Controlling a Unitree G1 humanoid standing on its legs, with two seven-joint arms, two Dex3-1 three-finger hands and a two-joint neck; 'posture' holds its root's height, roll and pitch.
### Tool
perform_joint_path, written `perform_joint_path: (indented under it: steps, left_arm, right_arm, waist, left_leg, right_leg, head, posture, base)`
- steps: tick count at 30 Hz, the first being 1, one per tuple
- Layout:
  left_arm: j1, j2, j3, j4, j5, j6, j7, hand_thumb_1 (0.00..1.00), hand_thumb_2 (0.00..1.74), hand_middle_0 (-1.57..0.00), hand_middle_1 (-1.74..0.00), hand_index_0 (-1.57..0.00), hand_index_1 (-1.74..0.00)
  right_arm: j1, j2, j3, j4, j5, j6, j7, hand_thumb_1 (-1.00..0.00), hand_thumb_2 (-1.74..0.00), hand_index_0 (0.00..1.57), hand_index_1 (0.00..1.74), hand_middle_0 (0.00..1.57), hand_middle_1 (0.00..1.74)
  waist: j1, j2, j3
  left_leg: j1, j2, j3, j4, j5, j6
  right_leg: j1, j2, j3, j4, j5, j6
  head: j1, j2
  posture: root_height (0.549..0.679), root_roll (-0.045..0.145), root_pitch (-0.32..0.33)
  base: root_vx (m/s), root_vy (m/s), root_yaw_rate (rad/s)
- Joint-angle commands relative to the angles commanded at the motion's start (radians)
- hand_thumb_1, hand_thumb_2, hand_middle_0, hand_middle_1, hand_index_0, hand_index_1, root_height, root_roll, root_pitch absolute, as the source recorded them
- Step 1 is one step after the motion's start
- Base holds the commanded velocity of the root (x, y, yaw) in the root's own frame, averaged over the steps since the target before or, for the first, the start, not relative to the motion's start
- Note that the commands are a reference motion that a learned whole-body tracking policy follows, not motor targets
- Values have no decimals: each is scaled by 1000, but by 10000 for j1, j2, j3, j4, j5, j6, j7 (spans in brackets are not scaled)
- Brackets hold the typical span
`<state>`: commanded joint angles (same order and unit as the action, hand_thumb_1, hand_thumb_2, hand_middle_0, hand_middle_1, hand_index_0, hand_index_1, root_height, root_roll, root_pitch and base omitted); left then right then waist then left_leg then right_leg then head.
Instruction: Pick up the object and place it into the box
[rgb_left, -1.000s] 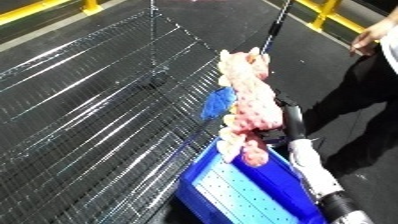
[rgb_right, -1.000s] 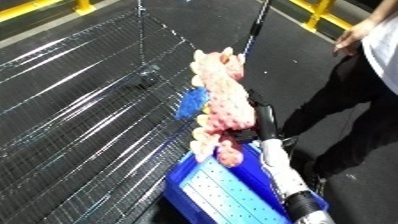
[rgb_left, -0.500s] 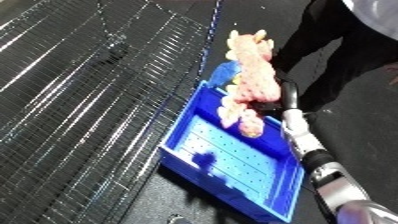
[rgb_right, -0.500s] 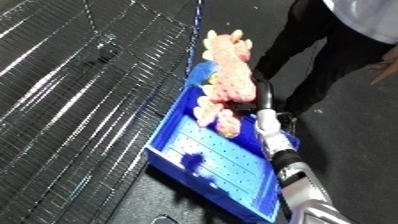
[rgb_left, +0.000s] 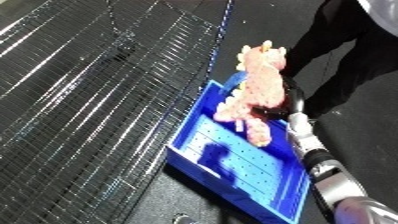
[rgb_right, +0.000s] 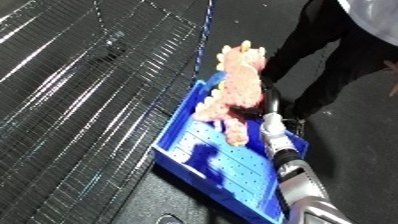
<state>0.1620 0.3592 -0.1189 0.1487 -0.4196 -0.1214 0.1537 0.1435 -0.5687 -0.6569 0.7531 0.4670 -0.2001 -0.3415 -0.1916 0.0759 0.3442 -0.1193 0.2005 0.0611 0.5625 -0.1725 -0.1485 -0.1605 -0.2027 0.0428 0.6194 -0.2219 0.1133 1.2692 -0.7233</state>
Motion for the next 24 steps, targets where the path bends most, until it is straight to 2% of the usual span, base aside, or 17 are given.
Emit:
perform_joint_path:
  steps: [11,14,24]
  left_arm:
    - [301,-144,263,-40,-25,58,15,1000,1740,-1570,-1740,-1570,-1740]
    - [371,-198,351,-28,-26,99,7,1000,1740,-1570,-1740,-1570,-1740]
    - [512,-358,634,-240,-30,270,-38,1000,1740,-1570,-1740,-1570,-1740]
  right_arm:
    - [-157,306,643,-1146,-500,110,-4,0,0,0,0,0,0]
    - [-176,384,816,-1585,-569,66,142,0,0,0,0,0,0]
    - [-218,1161,1741,-4221,-506,-151,956,0,0,0,0,0,0]
  waist:
    - [272,-77,40]
    - [337,-103,74]
    - [565,-247,153]
  left_leg:
    - [11,-20,-46,-101,45,5]
    - [0,-25,-64,-93,55,5]
    - [-7,-25,-92,-149,137,2]
  right_leg:
    - [83,-22,-85,-33,2,43]
    - [79,-30,-99,0,-5,47]
    - [57,-57,-126,69,-60,56]
  head:
    - [-432,128]
    - [-744,198]
    - [-2403,468]
  posture:
    - [650,56,-192]
    - [649,54,-192]
    - [648,52,-194]
  base:
    - [2,2,43]
    - [-2,4,38]
    - [-1,4,38]
